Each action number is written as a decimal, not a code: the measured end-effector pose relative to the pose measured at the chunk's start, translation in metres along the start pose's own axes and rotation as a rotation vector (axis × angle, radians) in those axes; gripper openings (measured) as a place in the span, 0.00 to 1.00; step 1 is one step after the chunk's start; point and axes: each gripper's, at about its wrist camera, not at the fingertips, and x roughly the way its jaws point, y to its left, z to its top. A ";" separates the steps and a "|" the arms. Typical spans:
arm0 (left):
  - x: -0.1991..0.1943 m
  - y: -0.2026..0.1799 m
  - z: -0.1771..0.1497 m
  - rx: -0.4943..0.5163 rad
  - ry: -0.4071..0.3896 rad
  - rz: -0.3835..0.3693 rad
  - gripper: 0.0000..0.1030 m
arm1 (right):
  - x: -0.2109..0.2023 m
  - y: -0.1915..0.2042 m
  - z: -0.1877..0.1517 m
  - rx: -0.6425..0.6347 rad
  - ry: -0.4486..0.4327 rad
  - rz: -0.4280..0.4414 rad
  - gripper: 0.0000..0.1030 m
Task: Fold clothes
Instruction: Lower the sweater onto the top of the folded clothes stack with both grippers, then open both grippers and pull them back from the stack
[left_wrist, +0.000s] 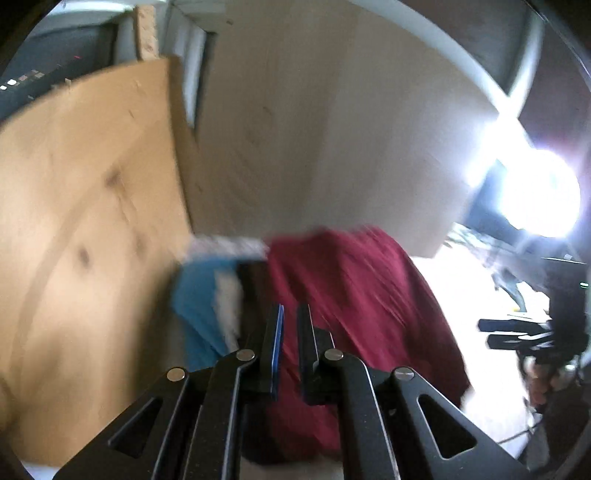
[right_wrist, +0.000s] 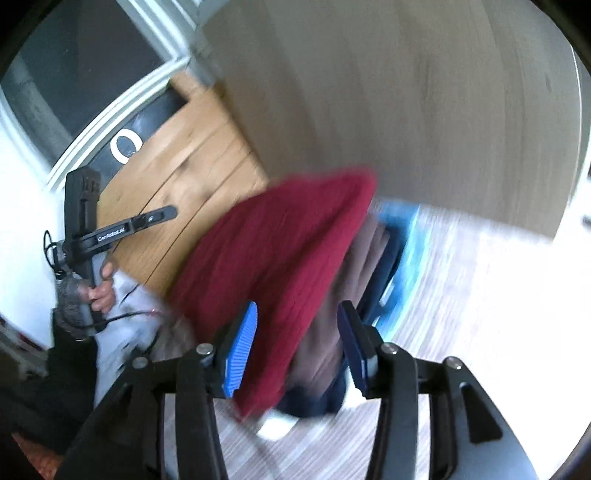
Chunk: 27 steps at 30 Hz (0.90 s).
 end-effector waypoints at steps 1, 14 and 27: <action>0.002 -0.005 -0.012 -0.006 0.022 -0.048 0.05 | 0.005 0.002 -0.015 0.025 0.021 0.007 0.43; 0.005 -0.017 -0.052 0.043 0.100 0.150 0.10 | -0.019 0.012 -0.049 -0.020 -0.052 -0.221 0.27; 0.010 -0.014 -0.060 0.008 0.100 0.105 0.23 | 0.021 0.023 -0.050 -0.057 0.024 -0.172 0.35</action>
